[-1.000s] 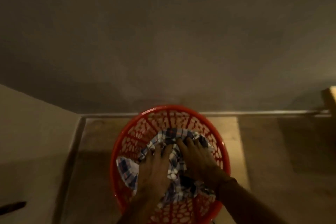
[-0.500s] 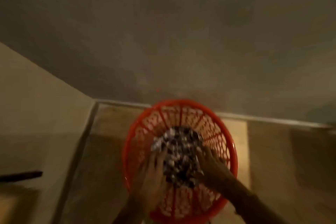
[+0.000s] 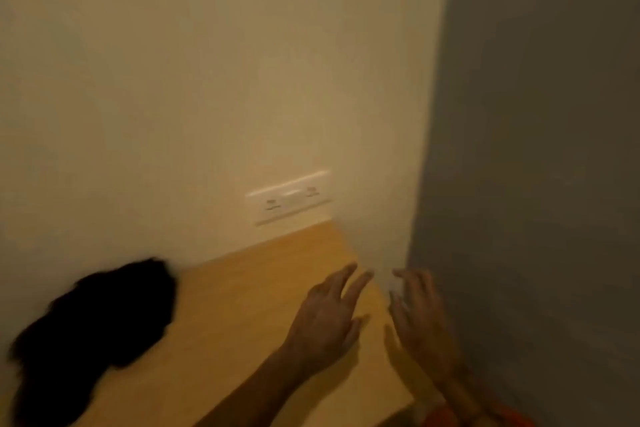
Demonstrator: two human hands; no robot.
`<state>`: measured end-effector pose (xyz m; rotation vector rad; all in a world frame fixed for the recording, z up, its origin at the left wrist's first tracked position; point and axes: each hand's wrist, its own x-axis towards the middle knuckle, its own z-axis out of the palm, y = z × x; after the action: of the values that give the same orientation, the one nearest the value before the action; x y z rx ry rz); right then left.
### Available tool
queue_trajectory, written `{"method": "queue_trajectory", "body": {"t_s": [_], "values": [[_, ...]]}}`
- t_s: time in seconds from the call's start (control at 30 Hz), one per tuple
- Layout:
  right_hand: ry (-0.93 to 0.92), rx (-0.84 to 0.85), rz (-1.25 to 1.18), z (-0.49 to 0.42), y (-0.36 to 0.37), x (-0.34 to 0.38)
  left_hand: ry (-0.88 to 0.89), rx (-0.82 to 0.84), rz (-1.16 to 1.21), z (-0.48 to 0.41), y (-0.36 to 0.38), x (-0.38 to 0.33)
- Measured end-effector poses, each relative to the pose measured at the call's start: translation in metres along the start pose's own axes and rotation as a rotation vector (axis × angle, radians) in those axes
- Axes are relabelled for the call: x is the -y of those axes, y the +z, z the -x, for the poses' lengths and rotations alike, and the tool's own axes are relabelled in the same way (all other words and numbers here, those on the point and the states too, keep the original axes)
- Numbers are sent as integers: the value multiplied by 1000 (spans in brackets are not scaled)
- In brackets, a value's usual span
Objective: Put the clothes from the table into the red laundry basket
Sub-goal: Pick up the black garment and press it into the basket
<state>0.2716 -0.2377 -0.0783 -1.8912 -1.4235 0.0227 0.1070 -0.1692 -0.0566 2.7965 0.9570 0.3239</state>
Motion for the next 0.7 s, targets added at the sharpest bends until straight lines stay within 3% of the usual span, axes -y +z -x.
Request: {"method": "queue_trajectory", "body": {"t_s": [0.07,0.13,0.37,0.53,0.7], "values": [[-139,124,-52,-30,31,66,-176,-138,-96,25,-38,63],[-281,242,-38,-46,74,122,-371,-165,-131,66,-61,123],[-553,794,131,-61,239,288,-945,65,-181,216,-104,310],[-562,1086,384,-68,340,346,-1023,278,-89,255,-94,383],[-609,1133,577,-60,390,341,-924,343,1,248,-64,422]]}}
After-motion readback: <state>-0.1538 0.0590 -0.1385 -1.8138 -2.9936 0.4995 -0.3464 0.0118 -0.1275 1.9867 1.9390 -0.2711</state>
